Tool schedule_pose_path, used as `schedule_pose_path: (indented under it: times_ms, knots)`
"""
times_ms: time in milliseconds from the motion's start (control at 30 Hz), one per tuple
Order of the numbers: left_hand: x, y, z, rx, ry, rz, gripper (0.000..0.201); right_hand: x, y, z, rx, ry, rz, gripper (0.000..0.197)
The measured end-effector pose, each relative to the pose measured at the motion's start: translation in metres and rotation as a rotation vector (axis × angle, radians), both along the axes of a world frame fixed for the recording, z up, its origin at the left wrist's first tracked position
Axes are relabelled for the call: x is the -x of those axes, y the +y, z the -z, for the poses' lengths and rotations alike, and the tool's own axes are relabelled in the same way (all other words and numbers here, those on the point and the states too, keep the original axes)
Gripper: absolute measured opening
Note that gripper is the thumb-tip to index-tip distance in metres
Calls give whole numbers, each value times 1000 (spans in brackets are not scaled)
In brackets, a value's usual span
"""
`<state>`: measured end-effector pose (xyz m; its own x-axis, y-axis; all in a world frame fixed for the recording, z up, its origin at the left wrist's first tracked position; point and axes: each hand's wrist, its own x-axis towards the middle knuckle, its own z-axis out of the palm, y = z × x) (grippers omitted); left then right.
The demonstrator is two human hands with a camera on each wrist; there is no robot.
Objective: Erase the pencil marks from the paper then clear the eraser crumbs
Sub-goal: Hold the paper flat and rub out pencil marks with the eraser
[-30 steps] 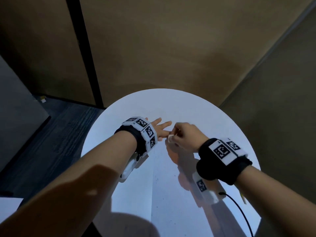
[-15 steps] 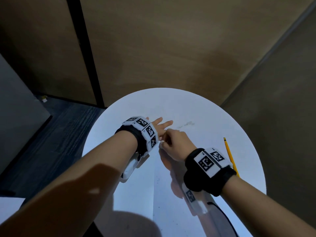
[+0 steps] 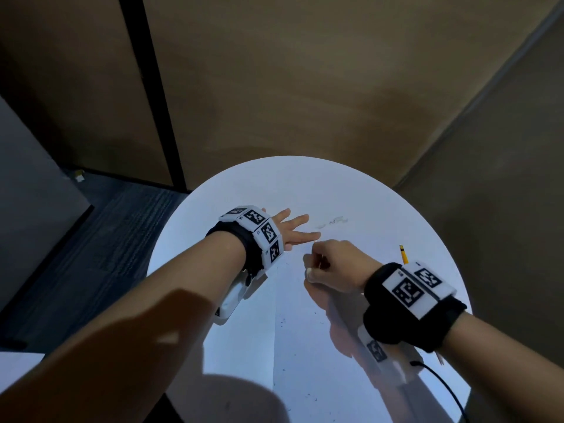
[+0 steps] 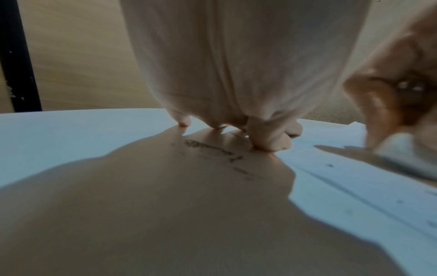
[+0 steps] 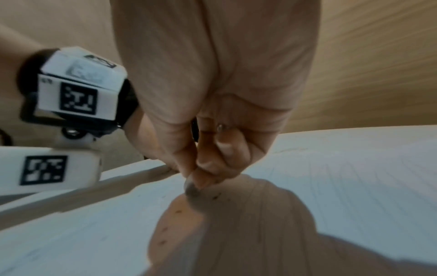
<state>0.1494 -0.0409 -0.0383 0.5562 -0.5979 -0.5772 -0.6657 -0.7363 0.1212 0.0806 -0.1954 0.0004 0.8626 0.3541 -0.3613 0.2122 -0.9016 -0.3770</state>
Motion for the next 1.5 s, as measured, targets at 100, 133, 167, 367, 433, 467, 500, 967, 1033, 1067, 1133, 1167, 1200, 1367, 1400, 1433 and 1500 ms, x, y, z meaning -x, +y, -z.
schedule_pose_path:
  times_ms: [100,133,167,367,433,467,500,967,1033,1067,1133,1167,1200,1367,1400,1433,1500]
  knots:
    - [-2,-4,5,-14,-38,-26,56,-15,0,-1,-45,-80,52,19]
    - [-1,-5,5,-18,-43,-33,53,-16,1,0,-60,-111,90,15]
    - [-1,-6,5,-25,-45,-33,53,-14,0,3,-66,-126,112,11]
    - [-4,2,12,43,-39,-28,54,-3,-10,-5,17,59,-8,29]
    - [-6,-2,14,23,-59,-23,54,-13,-7,-5,-23,22,36,28]
    - [-6,-4,13,7,-61,-27,55,-17,-4,-4,-63,-26,81,27]
    - [-7,-5,14,0,-58,-34,55,-18,-3,-2,-94,-75,119,27]
    - [0,-6,5,-17,-44,-36,63,-12,-4,3,-64,-94,119,25]
    - [0,-1,5,14,-20,-28,69,-3,-8,-1,-27,-9,69,31]
    - [-1,1,5,29,-15,-24,77,-2,-9,-5,0,43,45,31]
    - [-2,0,5,14,-6,-25,79,-7,-9,-10,10,100,43,29]
    - [-2,-2,5,0,-14,-27,73,-12,-7,-10,-12,84,67,28]
    - [-1,-4,2,-21,-27,-34,66,-16,-4,-9,-51,40,105,26]
    - [3,-6,-4,-16,-2,-72,59,-8,2,5,-71,-68,132,5]
    - [3,-4,-6,2,22,-69,78,-3,-1,4,-75,-48,100,3]
    - [3,-4,-7,29,32,-52,107,0,-3,1,-82,-15,74,7]
    - [2,-3,-3,41,22,-39,142,2,-8,-8,-73,52,45,26]
